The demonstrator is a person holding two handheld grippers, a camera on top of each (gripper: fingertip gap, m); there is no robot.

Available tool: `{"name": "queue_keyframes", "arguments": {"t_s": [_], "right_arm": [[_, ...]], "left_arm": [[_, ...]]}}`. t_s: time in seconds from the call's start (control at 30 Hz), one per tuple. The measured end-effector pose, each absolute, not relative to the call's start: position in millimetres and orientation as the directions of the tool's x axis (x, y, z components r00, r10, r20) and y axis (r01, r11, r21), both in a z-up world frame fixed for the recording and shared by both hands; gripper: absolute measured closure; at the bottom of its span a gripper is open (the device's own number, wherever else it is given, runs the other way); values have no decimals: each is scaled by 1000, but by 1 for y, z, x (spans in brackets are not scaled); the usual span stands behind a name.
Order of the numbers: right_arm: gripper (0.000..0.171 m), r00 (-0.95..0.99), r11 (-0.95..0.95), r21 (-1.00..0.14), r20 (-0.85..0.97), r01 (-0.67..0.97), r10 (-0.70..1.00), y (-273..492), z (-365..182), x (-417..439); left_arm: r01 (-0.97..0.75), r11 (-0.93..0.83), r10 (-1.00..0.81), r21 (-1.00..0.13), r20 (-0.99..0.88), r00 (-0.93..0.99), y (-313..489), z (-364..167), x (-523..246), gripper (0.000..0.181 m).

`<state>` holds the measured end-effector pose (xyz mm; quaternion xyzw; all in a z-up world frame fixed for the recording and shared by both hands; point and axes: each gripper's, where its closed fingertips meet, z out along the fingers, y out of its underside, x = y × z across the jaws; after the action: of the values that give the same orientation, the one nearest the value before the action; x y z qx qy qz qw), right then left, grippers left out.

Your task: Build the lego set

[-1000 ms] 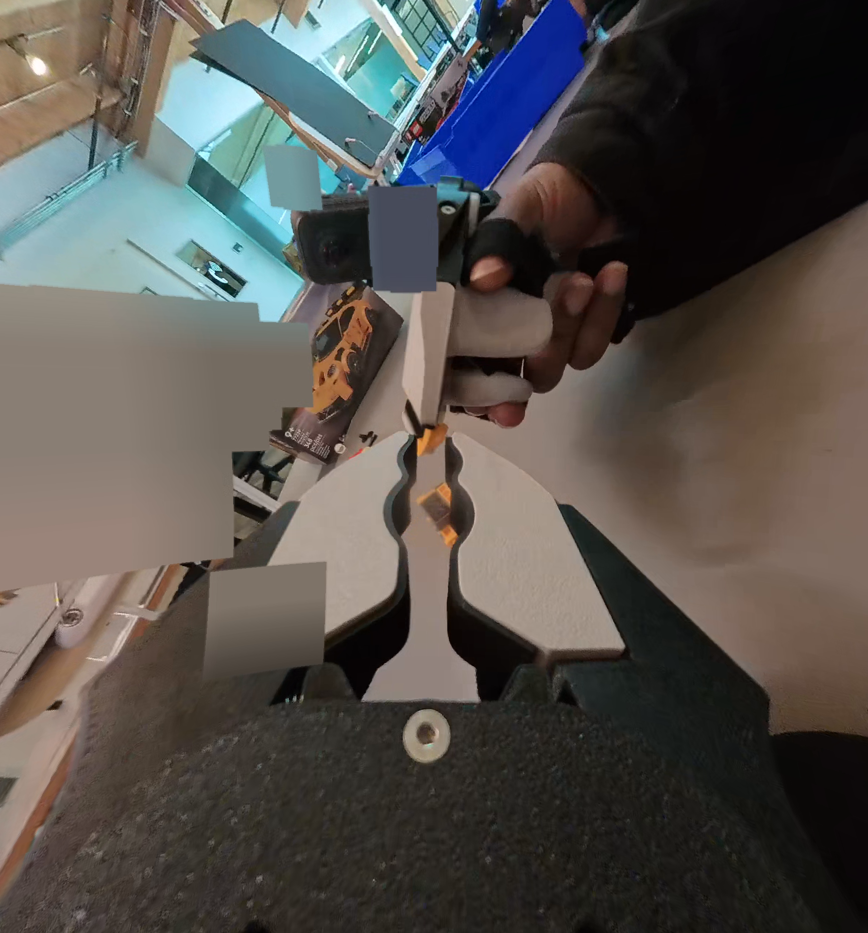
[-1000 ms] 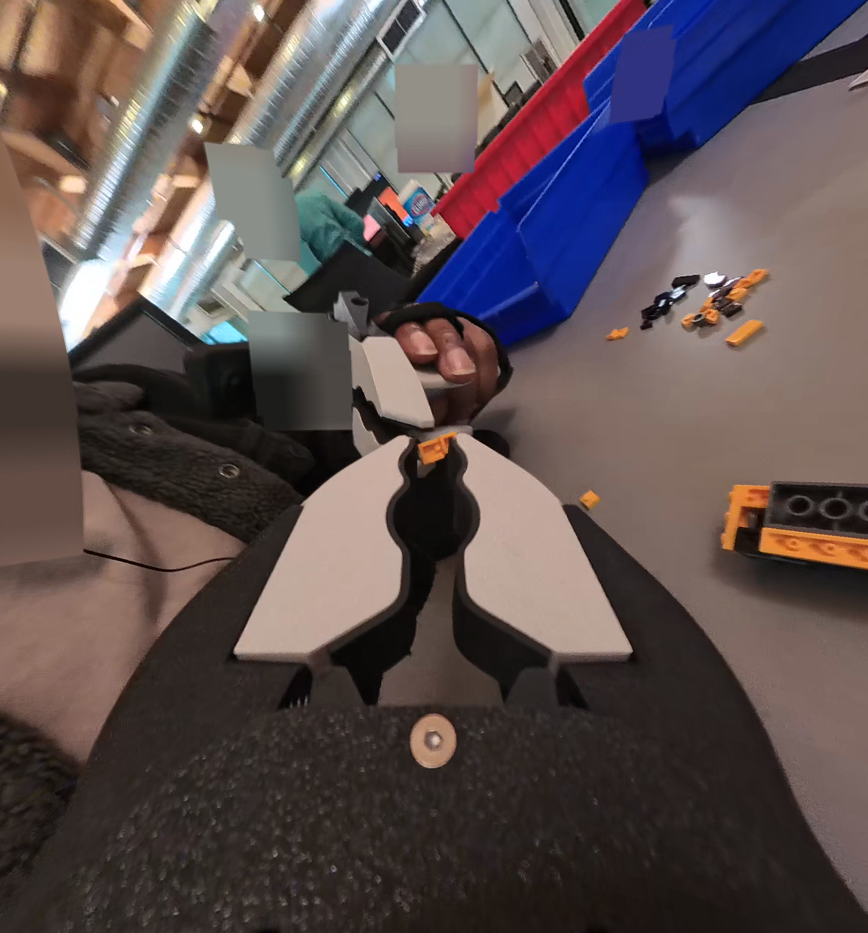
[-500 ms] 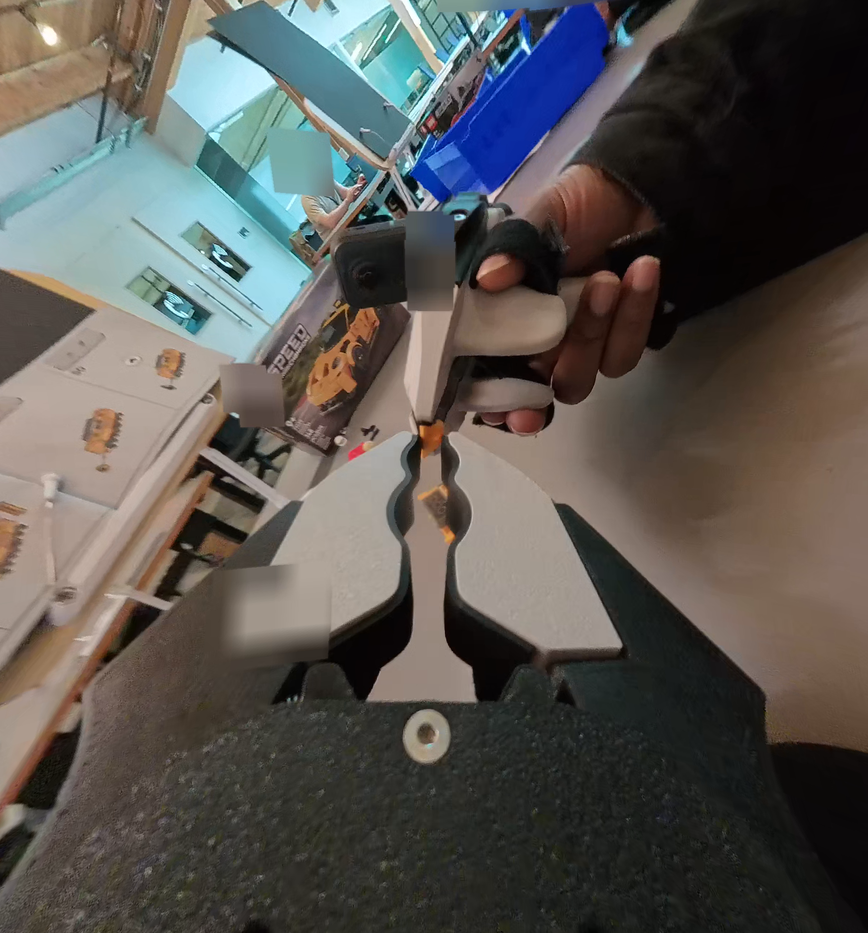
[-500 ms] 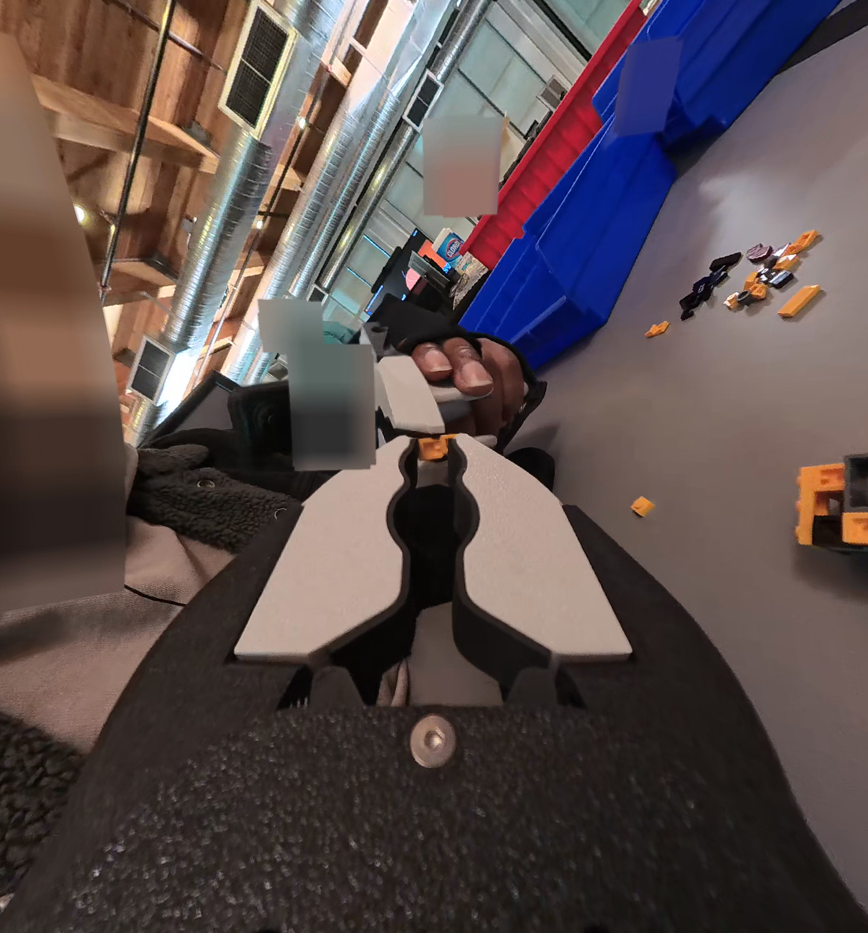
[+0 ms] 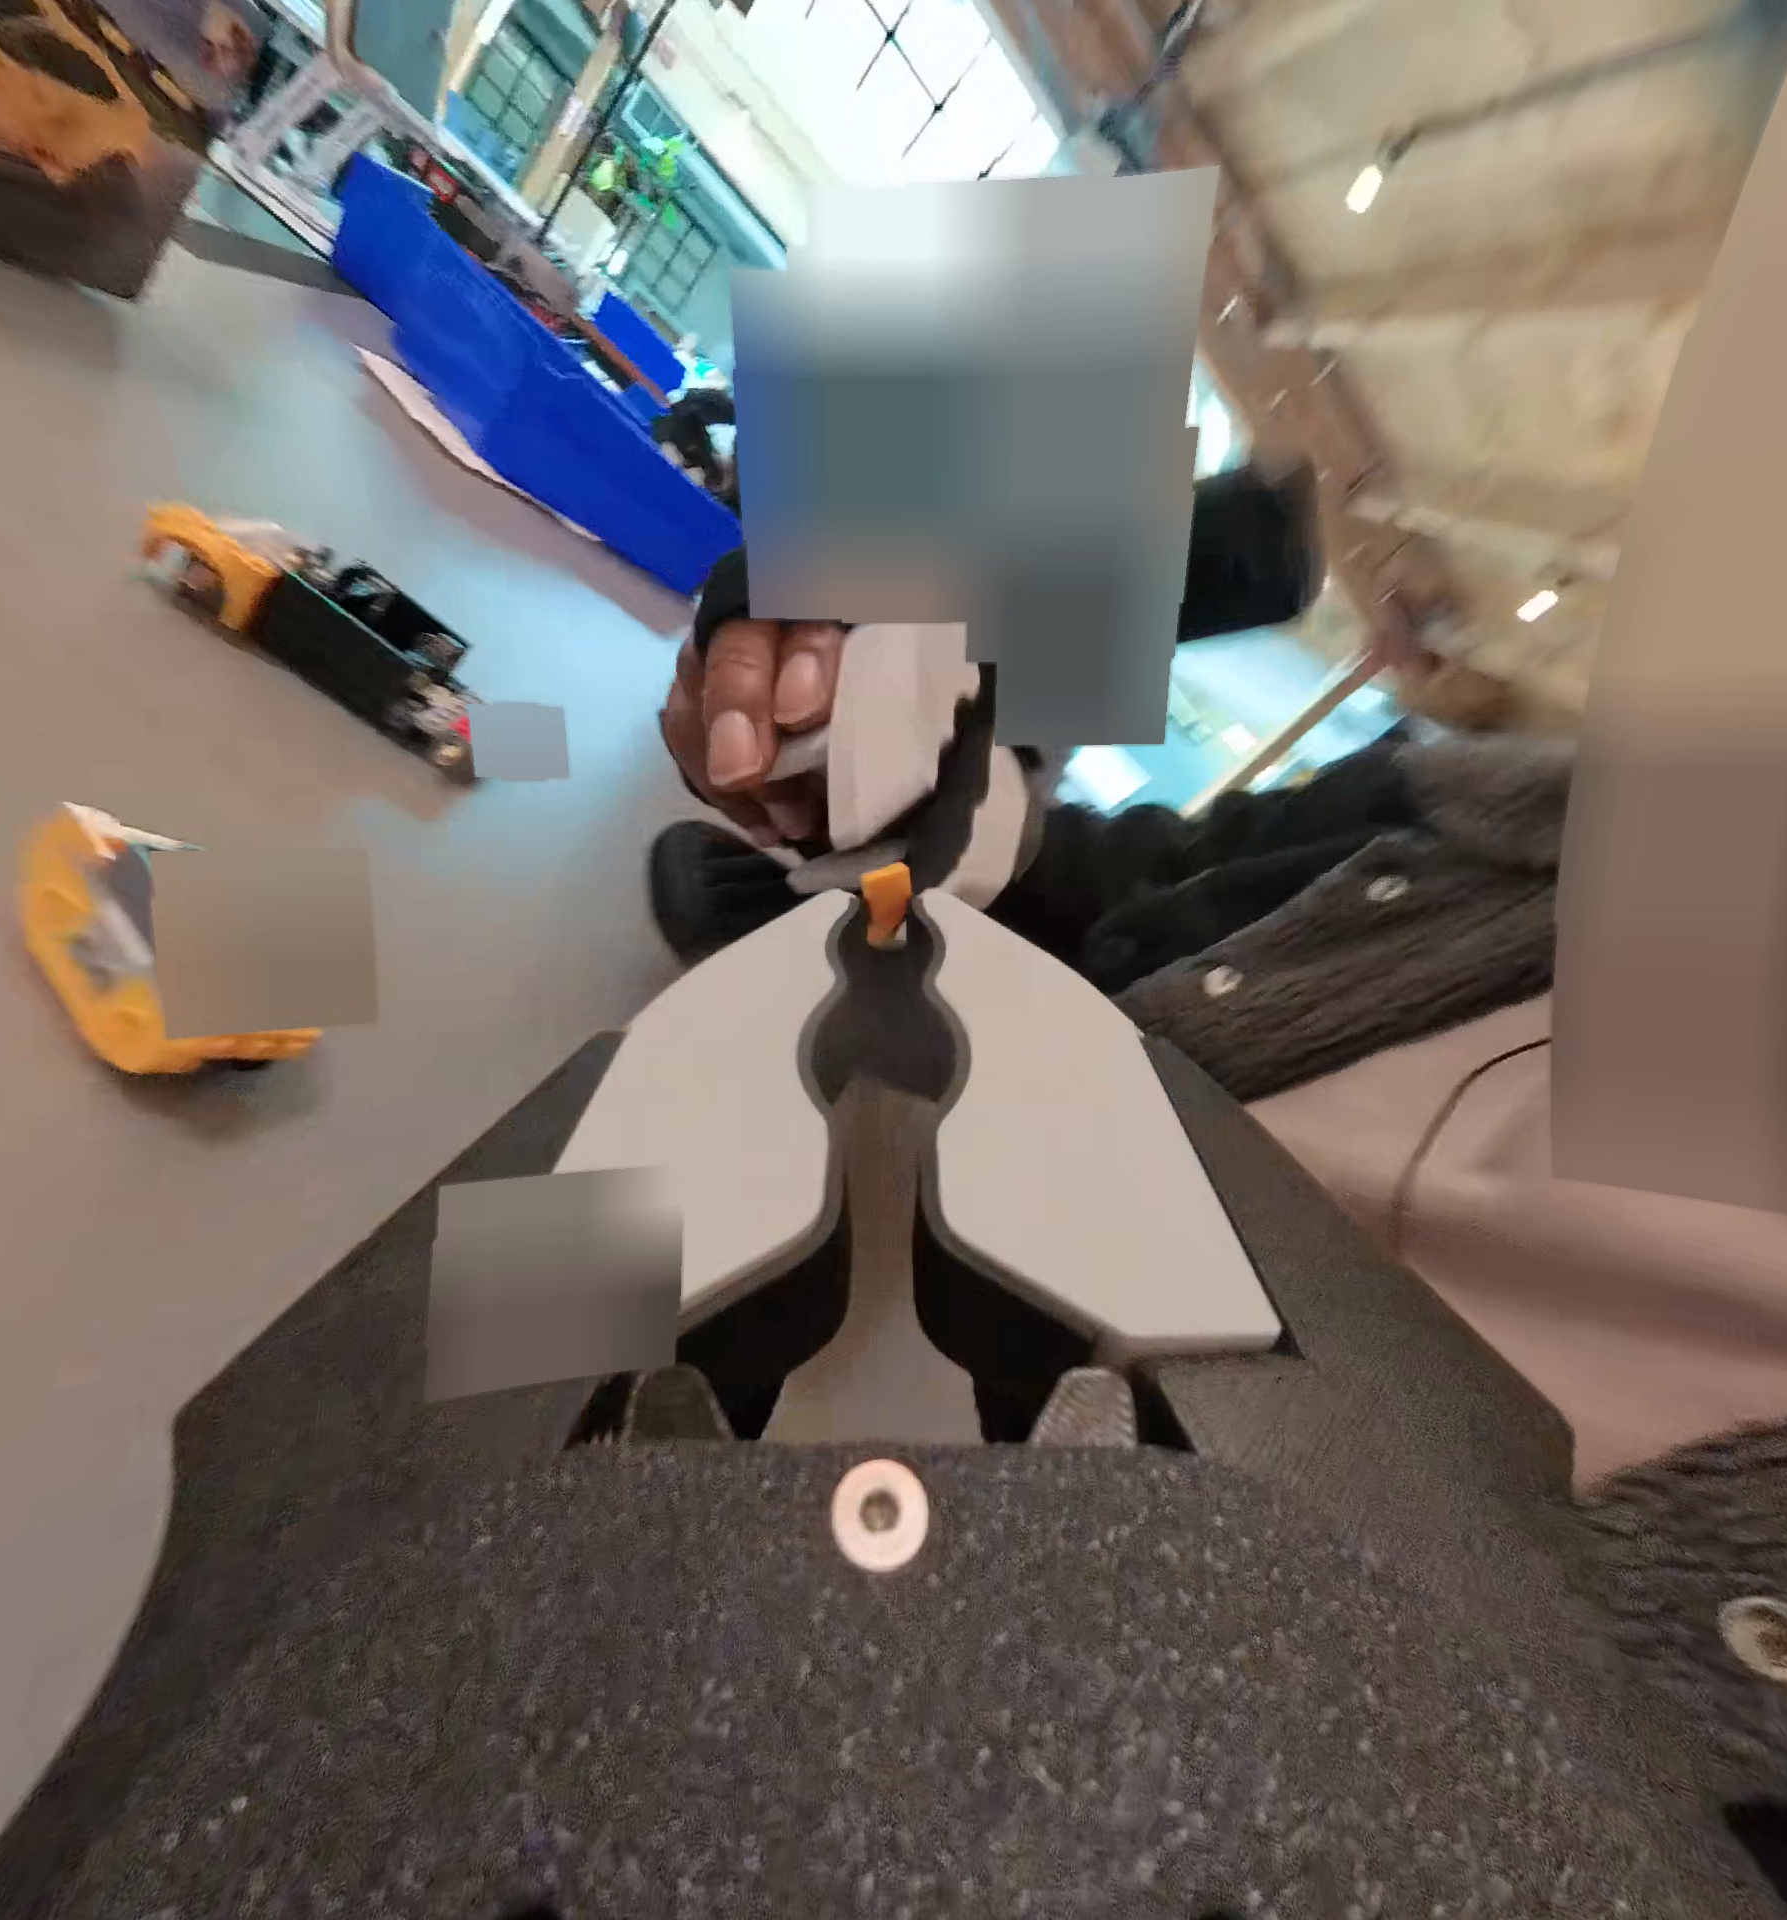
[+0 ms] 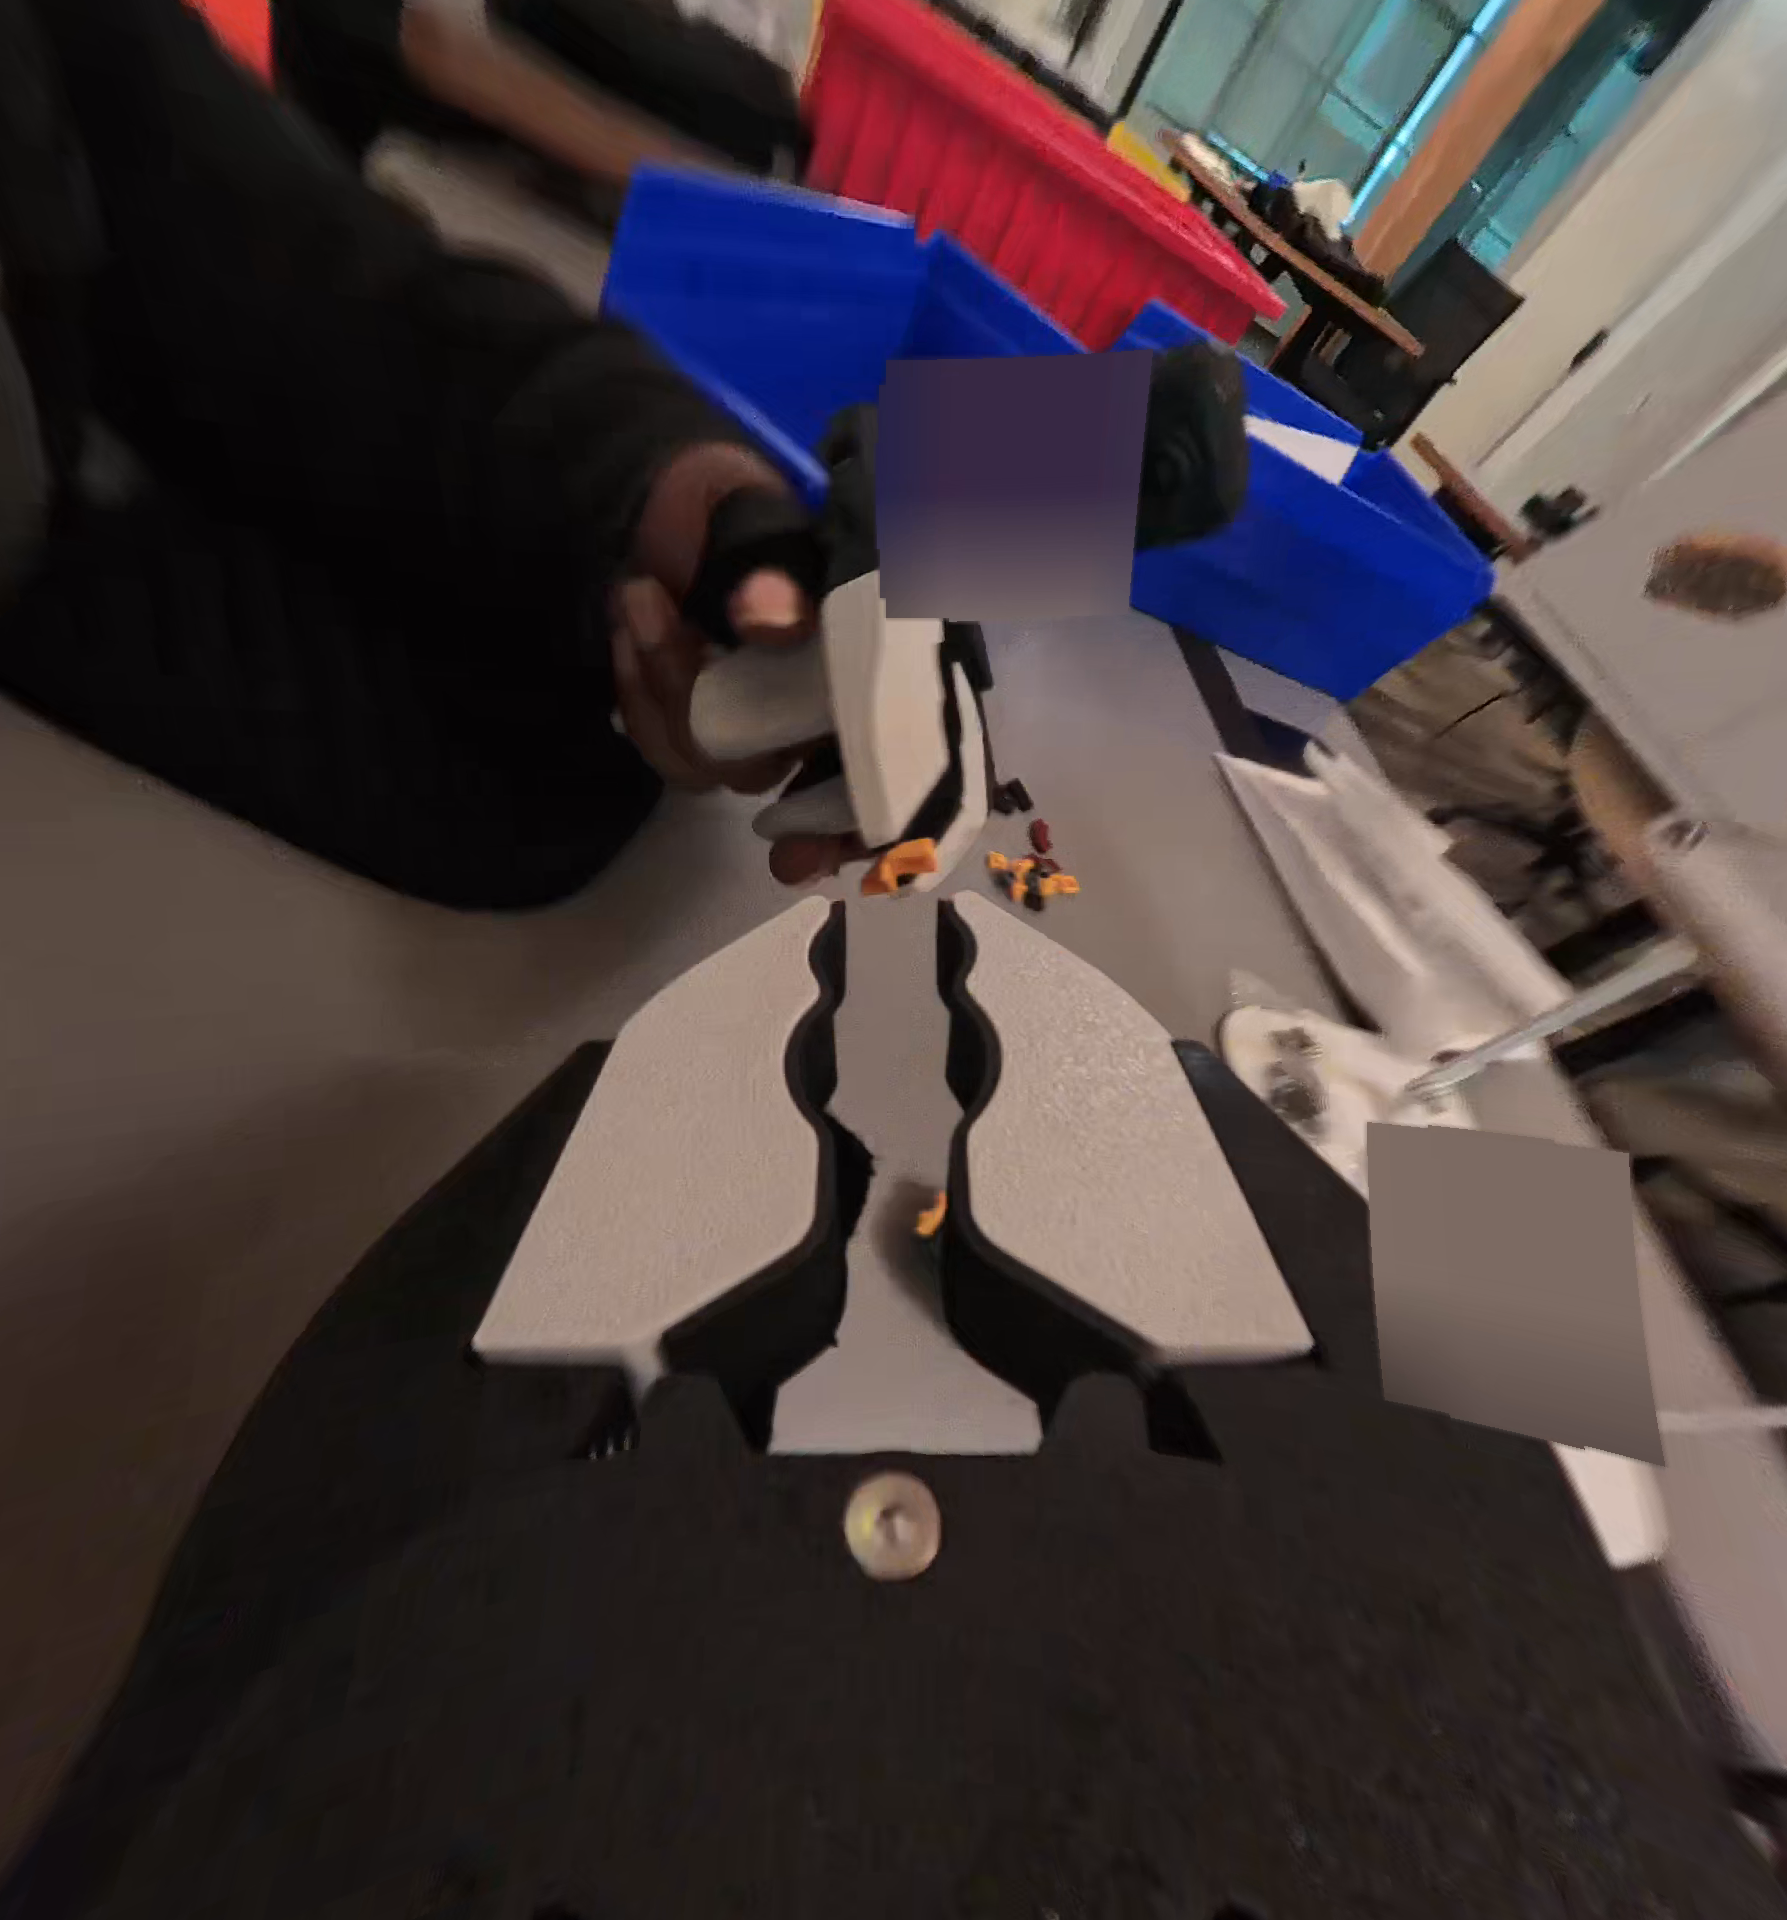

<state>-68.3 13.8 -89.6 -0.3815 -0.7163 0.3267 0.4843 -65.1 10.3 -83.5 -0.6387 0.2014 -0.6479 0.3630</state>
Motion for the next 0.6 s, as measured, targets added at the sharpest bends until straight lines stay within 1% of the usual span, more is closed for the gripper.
{"name": "queue_keyframes", "arguments": {"t_s": [0.07, 0.1, 0.23, 0.33, 0.4, 0.47, 0.5, 0.6], "right_arm": [[151, -240, 622, -741, 575, 251, 782, 14, -92, -74], [151, -229, 646, -724, 604, 243, 763, 13, -90, -77], [154, -183, 661, -716, 636, 223, 750, 14, -85, -81], [155, -173, 658, -719, 635, 221, 753, 13, -86, -81], [156, -174, 625, -751, 600, 214, 781, 12, -84, -80], [156, -173, 553, -811, 527, 189, 832, 11, -81, -79], [156, -175, 491, -855, 464, 169, 869, 10, -79, -77], [156, -204, 235, -966, 211, 103, 956, 10, -70, -70]], "left_arm": [[247, -725, -664, -643, 748, 1, 10, -80, -67, 175], [250, -746, -641, -617, 767, -19, 11, -81, -67, 175], [270, -776, -602, -571, 797, -44, 13, -82, -68, 175], [272, -784, -591, -558, 805, -53, 13, -82, -68, 175], [273, -786, -590, -555, 805, -62, 13, -81, -67, 175], [273, -775, -605, -569, 794, -62, 12, -79, -66, 175], [274, -757, -626, -593, 778, -48, 11, -78, -66, 177], [271, -642, -734, -717, 677, 51, 11, -71, -68, 170]]}}
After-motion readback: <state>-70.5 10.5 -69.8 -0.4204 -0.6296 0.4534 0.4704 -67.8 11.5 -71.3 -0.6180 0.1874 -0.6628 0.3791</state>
